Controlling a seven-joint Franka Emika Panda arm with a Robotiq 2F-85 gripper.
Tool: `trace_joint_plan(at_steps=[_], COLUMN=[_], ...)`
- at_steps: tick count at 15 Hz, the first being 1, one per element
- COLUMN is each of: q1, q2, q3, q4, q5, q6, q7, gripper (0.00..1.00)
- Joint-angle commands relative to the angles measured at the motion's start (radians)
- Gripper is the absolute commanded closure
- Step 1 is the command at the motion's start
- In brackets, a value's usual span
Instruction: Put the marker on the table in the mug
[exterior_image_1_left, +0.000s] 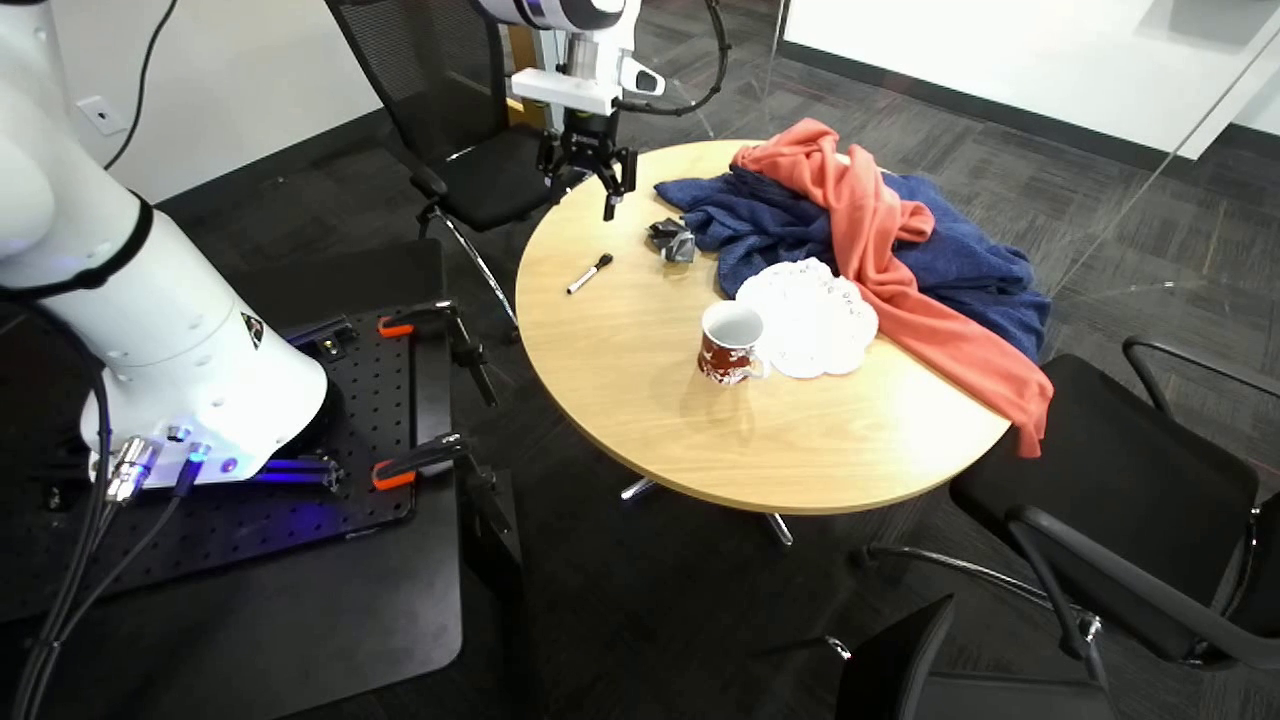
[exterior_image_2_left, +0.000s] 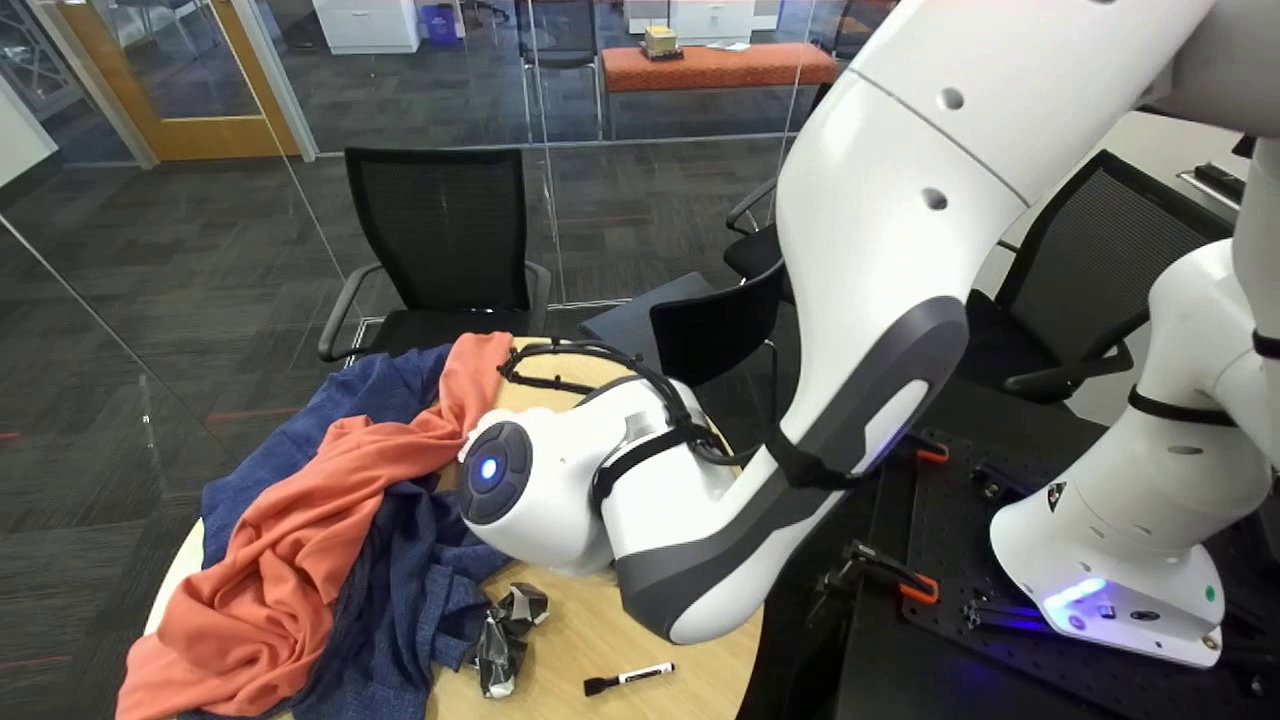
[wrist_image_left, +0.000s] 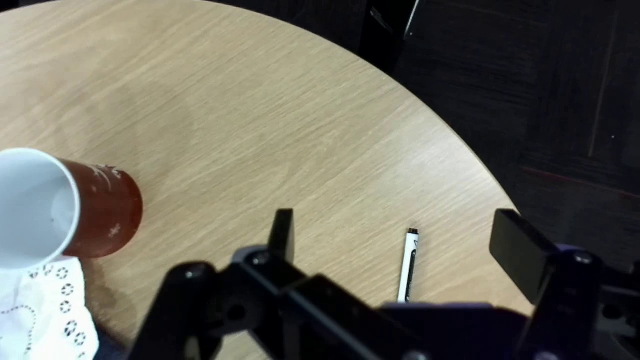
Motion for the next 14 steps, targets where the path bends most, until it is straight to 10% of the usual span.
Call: trace_joint_plan(at_steps=[1,14], q1=[0.048,0.145], q2=[0.089,0.434], q3=[-0.001,-0.057], q4=[0.083,0.4], q5=[-0.05,-0.076], q6=[0.004,-0.018], q7=[0.039,0.118], gripper=[0.0,0.0])
